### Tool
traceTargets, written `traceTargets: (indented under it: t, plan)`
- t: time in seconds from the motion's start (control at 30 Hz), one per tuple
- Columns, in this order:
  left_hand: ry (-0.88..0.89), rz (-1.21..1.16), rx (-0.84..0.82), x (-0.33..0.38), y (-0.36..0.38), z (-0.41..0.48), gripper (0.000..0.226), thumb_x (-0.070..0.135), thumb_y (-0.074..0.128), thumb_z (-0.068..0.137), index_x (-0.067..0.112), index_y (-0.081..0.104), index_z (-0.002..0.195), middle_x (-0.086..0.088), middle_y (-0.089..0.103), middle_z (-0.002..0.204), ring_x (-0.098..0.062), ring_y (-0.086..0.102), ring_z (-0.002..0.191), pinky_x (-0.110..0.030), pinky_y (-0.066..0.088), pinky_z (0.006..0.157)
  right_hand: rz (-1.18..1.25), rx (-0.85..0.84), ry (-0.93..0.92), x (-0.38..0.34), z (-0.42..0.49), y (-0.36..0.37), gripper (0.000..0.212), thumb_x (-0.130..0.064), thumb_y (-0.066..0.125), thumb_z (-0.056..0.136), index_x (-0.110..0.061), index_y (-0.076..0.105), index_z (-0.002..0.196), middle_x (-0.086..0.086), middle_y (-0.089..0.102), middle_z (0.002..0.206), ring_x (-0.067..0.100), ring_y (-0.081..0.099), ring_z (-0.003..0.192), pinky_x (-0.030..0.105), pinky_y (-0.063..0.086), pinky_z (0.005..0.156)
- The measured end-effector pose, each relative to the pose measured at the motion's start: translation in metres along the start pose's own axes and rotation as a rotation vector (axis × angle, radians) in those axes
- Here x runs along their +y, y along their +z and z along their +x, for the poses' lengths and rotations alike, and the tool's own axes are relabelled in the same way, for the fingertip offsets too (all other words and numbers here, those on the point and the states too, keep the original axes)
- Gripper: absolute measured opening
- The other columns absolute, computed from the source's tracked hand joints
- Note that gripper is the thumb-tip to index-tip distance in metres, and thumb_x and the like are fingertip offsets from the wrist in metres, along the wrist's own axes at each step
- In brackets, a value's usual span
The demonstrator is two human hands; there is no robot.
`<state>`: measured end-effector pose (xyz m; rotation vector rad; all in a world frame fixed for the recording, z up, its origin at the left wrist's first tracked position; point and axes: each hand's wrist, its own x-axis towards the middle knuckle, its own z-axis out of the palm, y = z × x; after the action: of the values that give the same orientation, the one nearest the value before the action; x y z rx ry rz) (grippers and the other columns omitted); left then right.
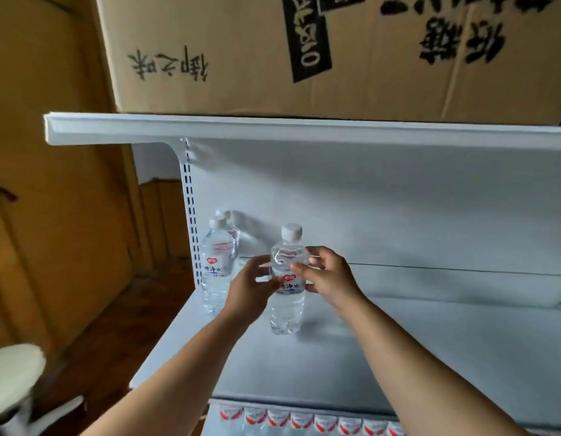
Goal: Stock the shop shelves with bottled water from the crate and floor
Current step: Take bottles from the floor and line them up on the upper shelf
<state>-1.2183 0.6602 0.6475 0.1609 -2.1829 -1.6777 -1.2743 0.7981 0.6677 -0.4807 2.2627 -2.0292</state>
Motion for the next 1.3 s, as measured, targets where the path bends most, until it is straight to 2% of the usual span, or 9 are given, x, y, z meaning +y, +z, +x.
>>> traceTargets:
  t: [0.1,0.2,0.33,0.43,0.6,0.77,0.93,1.07,1.3]
  plan:
    - [-0.061,0.004,0.149,-0.021,0.000,0.018,0.025,0.010,0.070,0.081,0.022,0.048,0.082,0.002,0.061,0.090,-0.020,0.060,0.088,-0.026,0.044,0.073,-0.030,-0.037,0.010,0.009,0.026,0.016,0.027,-0.016,0.076,0.074,-0.029,0.058,0.089,0.004,0.062,0.106,0.025,0.064,0.098,0.049,0.055,0.084]
    - [-0.094,0.022,0.238,-0.031,0.005,0.035,0.024,0.009,0.069,0.081,0.020,0.048,0.078,0.002,0.061,0.088,-0.021,0.060,0.094,-0.028,0.043,0.077,-0.071,-0.054,0.012,0.019,0.051,0.027,0.031,-0.035,0.079,0.060,-0.033,0.058,0.083,0.000,0.065,0.104,0.023,0.064,0.100,0.050,0.053,0.087]
    - [-0.103,0.108,0.346,-0.033,0.011,0.057,0.012,0.008,0.063,0.085,0.010,0.060,0.096,-0.005,0.066,0.100,-0.024,0.060,0.097,-0.030,0.043,0.079,-0.061,-0.047,0.030,0.034,0.083,0.039,0.041,-0.051,0.072,0.045,-0.034,0.060,0.080,-0.004,0.068,0.096,0.020,0.066,0.094,0.050,0.054,0.084]
    - [-0.138,0.144,0.375,-0.036,0.016,0.073,0.031,0.005,0.055,0.088,0.009,0.061,0.118,-0.012,0.064,0.112,-0.026,0.060,0.102,-0.029,0.043,0.082,-0.056,-0.005,0.030,0.042,0.101,0.048,0.044,-0.056,0.070,0.043,-0.034,0.061,0.079,-0.006,0.068,0.090,0.019,0.067,0.090,0.048,0.055,0.081]
    - [-0.226,0.250,0.363,-0.035,0.025,0.083,0.054,0.002,0.040,0.092,0.019,0.036,0.143,-0.009,0.041,0.142,-0.024,0.040,0.130,-0.029,0.031,0.104,-0.147,0.064,-0.019,0.043,0.116,0.059,0.019,-0.023,0.075,0.075,-0.025,0.060,0.086,-0.003,0.068,0.094,0.018,0.065,0.093,0.036,0.053,0.085]
    - [-0.249,0.142,0.413,-0.035,0.025,0.088,0.059,-0.004,0.036,0.088,0.021,0.038,0.141,-0.004,0.049,0.138,-0.022,0.045,0.125,-0.028,0.035,0.101,-0.155,0.075,-0.056,0.049,0.118,0.068,0.027,-0.012,0.075,0.074,-0.016,0.062,0.097,-0.001,0.069,0.102,0.009,0.060,0.089,0.020,0.045,0.081]
    - [-0.262,0.009,0.427,-0.034,0.022,0.090,0.054,-0.007,0.037,0.087,0.016,0.039,0.136,-0.009,0.055,0.125,-0.018,0.049,0.101,-0.023,0.037,0.082,-0.165,0.136,-0.086,0.055,0.119,0.084,0.026,-0.014,0.075,0.074,-0.012,0.062,0.096,0.004,0.069,0.100,0.016,0.063,0.090,0.017,0.040,0.072]
    - [-0.300,0.066,0.368,-0.035,0.028,0.091,0.069,-0.004,0.039,0.087,0.019,0.018,0.148,-0.009,0.031,0.149,-0.023,0.031,0.136,-0.037,0.029,0.112,-0.176,0.142,-0.078,0.058,0.120,0.086,0.031,-0.016,0.076,0.073,-0.010,0.062,0.100,0.006,0.068,0.102,0.020,0.064,0.096,0.020,0.042,0.077]
    - [-0.347,0.148,0.327,-0.036,0.028,0.081,0.074,-0.007,0.033,0.085,0.021,0.009,0.150,-0.008,0.019,0.154,-0.026,0.025,0.139,-0.032,0.033,0.106,-0.187,0.120,-0.007,0.054,0.121,0.085,0.035,-0.023,0.078,0.073,-0.010,0.063,0.101,0.006,0.068,0.105,0.021,0.062,0.096,0.020,0.040,0.076]
